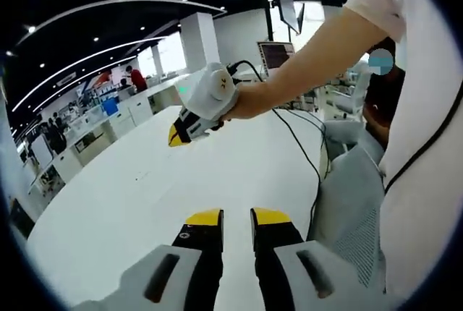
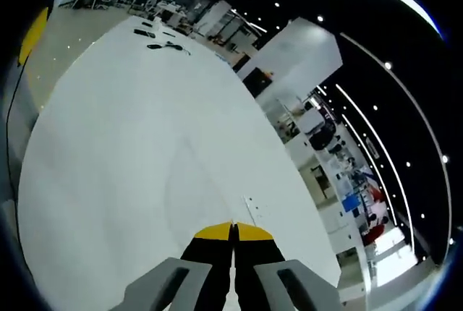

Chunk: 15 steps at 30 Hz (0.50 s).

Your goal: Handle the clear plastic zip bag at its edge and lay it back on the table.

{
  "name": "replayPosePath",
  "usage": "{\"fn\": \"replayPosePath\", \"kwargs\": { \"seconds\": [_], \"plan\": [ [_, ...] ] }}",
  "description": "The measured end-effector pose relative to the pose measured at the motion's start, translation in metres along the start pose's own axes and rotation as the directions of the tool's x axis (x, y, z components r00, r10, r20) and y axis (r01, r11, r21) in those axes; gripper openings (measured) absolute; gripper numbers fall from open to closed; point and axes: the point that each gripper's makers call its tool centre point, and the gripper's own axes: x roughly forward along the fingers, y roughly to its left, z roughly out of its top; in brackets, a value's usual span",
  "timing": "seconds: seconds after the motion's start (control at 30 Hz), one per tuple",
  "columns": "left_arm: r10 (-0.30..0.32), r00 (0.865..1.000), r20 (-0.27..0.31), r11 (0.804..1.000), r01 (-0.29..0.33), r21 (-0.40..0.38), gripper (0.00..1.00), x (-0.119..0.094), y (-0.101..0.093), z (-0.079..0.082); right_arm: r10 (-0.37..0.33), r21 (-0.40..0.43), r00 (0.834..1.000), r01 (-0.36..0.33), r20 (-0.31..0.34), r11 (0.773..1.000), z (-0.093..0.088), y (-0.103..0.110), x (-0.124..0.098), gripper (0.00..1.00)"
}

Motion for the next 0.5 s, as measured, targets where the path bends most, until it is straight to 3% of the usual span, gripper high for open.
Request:
{"fn": "replayPosePath", "kwargs": {
  "seconds": [0.43,0.5],
  "plan": [
    [-0.002,1.0,-0.012,1.0,0.002,-0.019,0.12,0.0,0.0,-0.008,0.097,0.032,0.995,-0.097,-0.029,0.995,-0.017,0.083,0.015,0.0],
    [-0.003,1.0,-0.016,1.0,0.003,-0.019,0.12,0.0,0.0,-0.009,0.105,0.046,0.994,-0.104,-0.036,0.994,-0.019,0.088,0.017,0.0]
  ]
}}
